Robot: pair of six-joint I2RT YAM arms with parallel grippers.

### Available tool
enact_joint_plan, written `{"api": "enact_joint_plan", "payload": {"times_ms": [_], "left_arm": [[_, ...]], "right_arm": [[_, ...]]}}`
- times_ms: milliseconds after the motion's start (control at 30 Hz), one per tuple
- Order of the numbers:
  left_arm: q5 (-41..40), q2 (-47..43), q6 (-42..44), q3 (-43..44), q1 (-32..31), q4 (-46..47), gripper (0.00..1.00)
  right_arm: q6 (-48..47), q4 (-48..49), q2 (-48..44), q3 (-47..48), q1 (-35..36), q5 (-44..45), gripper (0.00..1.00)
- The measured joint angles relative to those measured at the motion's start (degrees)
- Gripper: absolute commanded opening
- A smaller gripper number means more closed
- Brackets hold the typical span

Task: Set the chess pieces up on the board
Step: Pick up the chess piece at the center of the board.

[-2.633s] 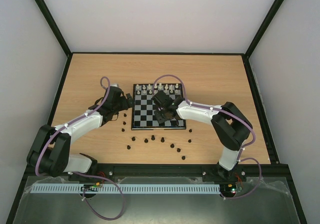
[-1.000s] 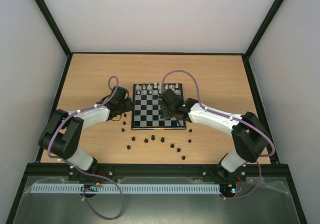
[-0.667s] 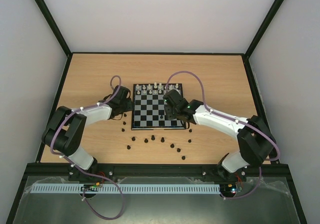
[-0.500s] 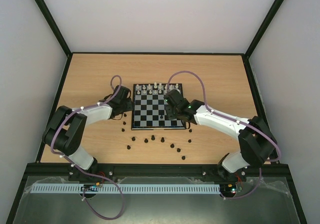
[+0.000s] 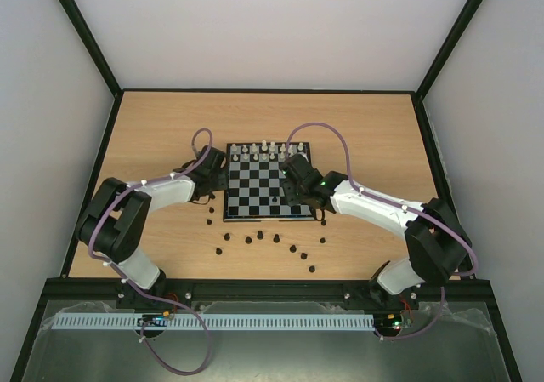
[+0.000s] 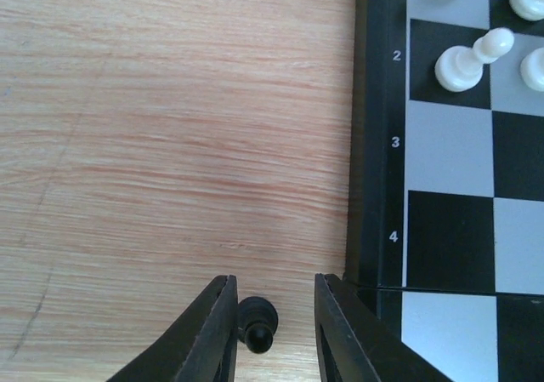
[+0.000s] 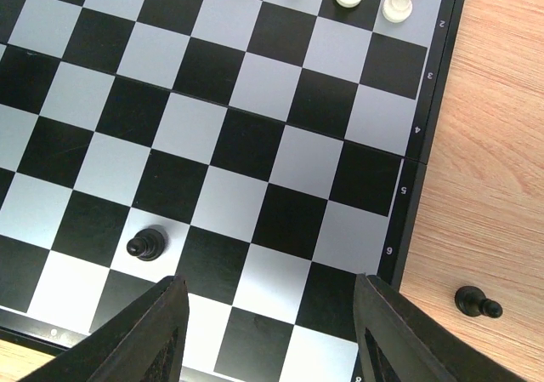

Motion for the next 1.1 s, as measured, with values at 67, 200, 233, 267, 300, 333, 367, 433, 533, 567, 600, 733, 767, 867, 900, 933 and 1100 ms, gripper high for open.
{"api": "enact_joint_plan", "payload": {"times_ms": [67,200,233,267,300,333,367,433,533,567,600,733,767,867,900,933,1100], "left_arm": [[-0.4,0.0,0.0,0.0,-0.1,-0.7,0.31],[-1.4,0.0,-0.1,0.0,-0.1,-1.9,0.32],[-1.6,0.0,-0.2,0.0,-0.1,-2.1,0.32],[-1.7,0.0,-0.2,0.1,-0.1,-2.3,0.31],[-1.9,0.0,-0.2,0.2,-0.1,-2.4,0.31],[-2.0,0.0,-0.3,0.5,-0.1,-2.6,0.29],[-2.0,0.0,-0.3,0.7,-0.1,-2.6,0.28],[-2.2,0.0,-0.3,1.0,-0.1,-2.6,0.26],[-2.4,0.0,-0.3,1.2,-0.1,-2.7,0.26],[-2.4,0.0,-0.2,1.2,-0.1,-2.8,0.26],[-2.4,0.0,-0.2,1.3,-0.1,-3.0,0.27],[-2.6,0.0,-0.3,1.4,-0.1,-3.6,0.29],[-2.6,0.0,-0.3,1.4,-0.1,-3.7,0.29],[-2.6,0.0,-0.3,1.4,-0.1,-3.8,0.29],[-2.6,0.0,-0.3,1.4,-0.1,-3.8,0.29],[-2.6,0.0,-0.3,1.4,-0.1,-3.8,0.29],[-2.6,0.0,-0.3,1.4,-0.2,-3.9,0.29]], "right_arm": [[0.0,0.0,0.0,0.0,-0.1,0.0,0.54],[0.0,0.0,0.0,-0.1,-0.1,0.0,0.54],[0.0,0.0,0.0,-0.1,-0.1,-0.1,0.54],[0.0,0.0,0.0,-0.2,-0.1,-0.2,0.54],[0.0,0.0,0.0,-0.2,-0.1,-0.2,0.53],[0.0,0.0,0.0,-0.2,-0.1,-0.2,0.53],[0.0,0.0,0.0,-0.2,-0.1,-0.2,0.53],[0.0,0.0,0.0,-0.2,-0.1,-0.4,0.53],[0.0,0.0,0.0,-0.2,-0.1,-0.6,0.53],[0.0,0.0,0.0,-0.3,-0.1,-0.7,0.53],[0.0,0.0,0.0,-0.3,-0.1,-0.8,0.53],[0.0,0.0,0.0,-0.3,-0.1,-0.9,0.53],[0.0,0.0,0.0,-0.3,-0.1,-0.9,0.53],[0.0,0.0,0.0,-0.3,-0.1,-1.0,0.53],[0.0,0.1,0.0,-0.3,-0.1,-1.1,0.53],[0.0,0.1,0.0,-0.3,-0.1,-1.1,0.53],[0.0,0.1,0.0,-0.3,-0.1,-1.2,0.53]]}}
